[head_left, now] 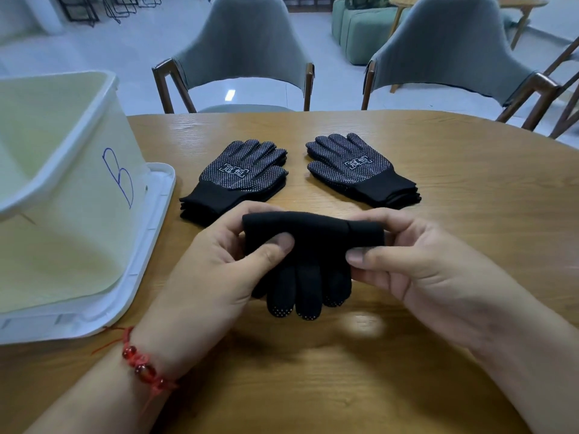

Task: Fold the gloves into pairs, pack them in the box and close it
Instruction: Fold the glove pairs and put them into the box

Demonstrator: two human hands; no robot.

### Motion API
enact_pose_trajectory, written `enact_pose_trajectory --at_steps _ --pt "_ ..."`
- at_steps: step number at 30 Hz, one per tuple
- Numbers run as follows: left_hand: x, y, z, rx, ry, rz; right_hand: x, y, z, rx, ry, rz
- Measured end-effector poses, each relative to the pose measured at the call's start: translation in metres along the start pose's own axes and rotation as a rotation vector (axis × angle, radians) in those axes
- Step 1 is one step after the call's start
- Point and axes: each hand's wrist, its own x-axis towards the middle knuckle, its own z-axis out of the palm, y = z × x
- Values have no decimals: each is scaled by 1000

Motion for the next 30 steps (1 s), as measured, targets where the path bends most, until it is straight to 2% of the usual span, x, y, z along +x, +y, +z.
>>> enact_pose_trajectory --at_steps 7,14,17,19,21,23,27,30 --pt "-1 -3 -3 -53 -120 79 2 3 3 88 69 4" --pt "-5 4 -11 -297 -171 -31 0 3 -3 48 6 114" --pt "-2 3 -8 -221 -109 -49 -2 3 -3 67 -8 122" --pt "0 -2 -7 -85 -52 -55 -3 3 -2 50 -12 110" --pt "1 -3 -5 64 12 -19 -4 2 3 48 -44 85" --pt "-1 -2 -4 89 75 32 -4 0 13 20 -45 33" --pt "-6 7 -5 30 122 137 2 2 41 -176 146 -150" --pt "-12 16 -8 -2 177 137 5 6 60 -202 240 -291"
